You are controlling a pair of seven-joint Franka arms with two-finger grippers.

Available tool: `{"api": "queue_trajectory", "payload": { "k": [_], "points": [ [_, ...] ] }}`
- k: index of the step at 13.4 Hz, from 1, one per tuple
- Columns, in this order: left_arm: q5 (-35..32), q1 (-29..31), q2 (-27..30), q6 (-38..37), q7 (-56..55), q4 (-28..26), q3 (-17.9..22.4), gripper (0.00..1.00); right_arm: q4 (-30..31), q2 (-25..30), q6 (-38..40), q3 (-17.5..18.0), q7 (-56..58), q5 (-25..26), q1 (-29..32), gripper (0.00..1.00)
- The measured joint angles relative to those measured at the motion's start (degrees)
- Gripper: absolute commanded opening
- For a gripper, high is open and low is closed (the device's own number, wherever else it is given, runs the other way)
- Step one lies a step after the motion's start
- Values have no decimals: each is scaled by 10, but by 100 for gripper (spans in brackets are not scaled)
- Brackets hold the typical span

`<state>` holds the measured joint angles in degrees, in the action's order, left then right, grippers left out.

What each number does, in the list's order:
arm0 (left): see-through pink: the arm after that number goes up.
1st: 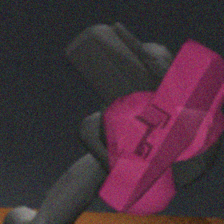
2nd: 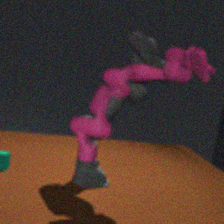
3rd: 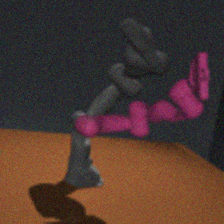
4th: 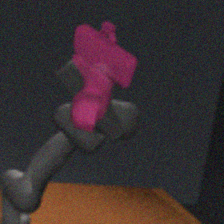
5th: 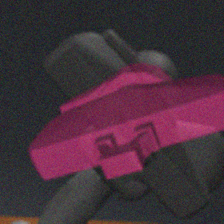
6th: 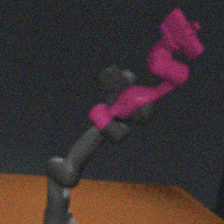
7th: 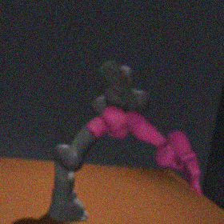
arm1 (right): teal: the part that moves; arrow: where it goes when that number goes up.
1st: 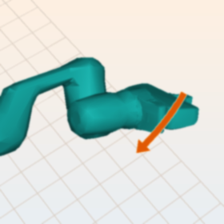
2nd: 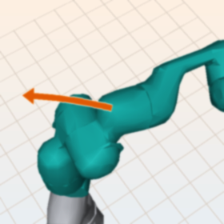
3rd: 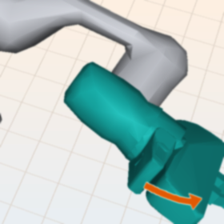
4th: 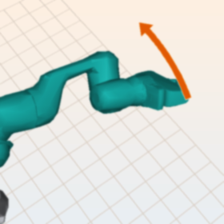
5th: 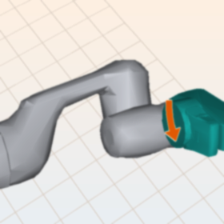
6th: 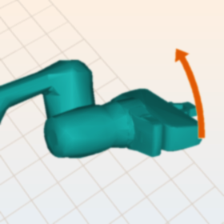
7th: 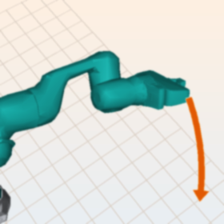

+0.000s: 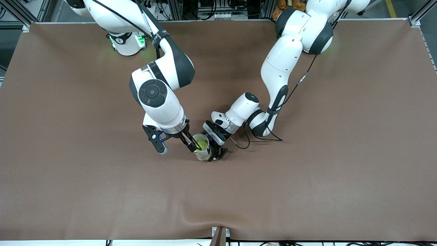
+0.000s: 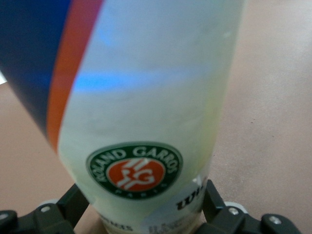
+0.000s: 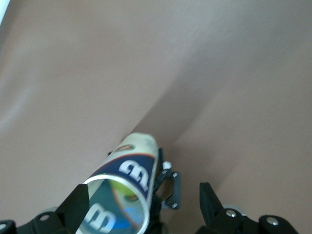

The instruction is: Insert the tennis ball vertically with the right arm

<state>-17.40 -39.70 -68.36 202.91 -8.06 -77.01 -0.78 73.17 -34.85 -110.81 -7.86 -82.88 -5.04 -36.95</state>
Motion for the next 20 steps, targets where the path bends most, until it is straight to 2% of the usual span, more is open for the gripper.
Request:
{"api": "queue_trajectory", "payload": {
  "k": [3, 7, 14, 16, 20],
  "points": [
    [0, 1, 2, 1, -5, -6, 0, 100, -9, 20, 31, -4, 18, 32, 10, 100],
    [0, 2, 26, 2, -23, -51, 0, 100, -13, 68, 120, -7, 142, 37, 63, 100],
    [0, 4, 143, -9, -77, -213, -1, 100, -14, 150, 255, -10, 415, 36, 217, 100],
    [0, 10, 182, -66, -100, -243, -5, 100, -14, 164, 266, -11, 508, 36, 270, 100],
    [0, 13, 292, -271, -147, -271, -9, 100, -14, 181, 269, -11, 656, 36, 361, 100]
  ]
}}
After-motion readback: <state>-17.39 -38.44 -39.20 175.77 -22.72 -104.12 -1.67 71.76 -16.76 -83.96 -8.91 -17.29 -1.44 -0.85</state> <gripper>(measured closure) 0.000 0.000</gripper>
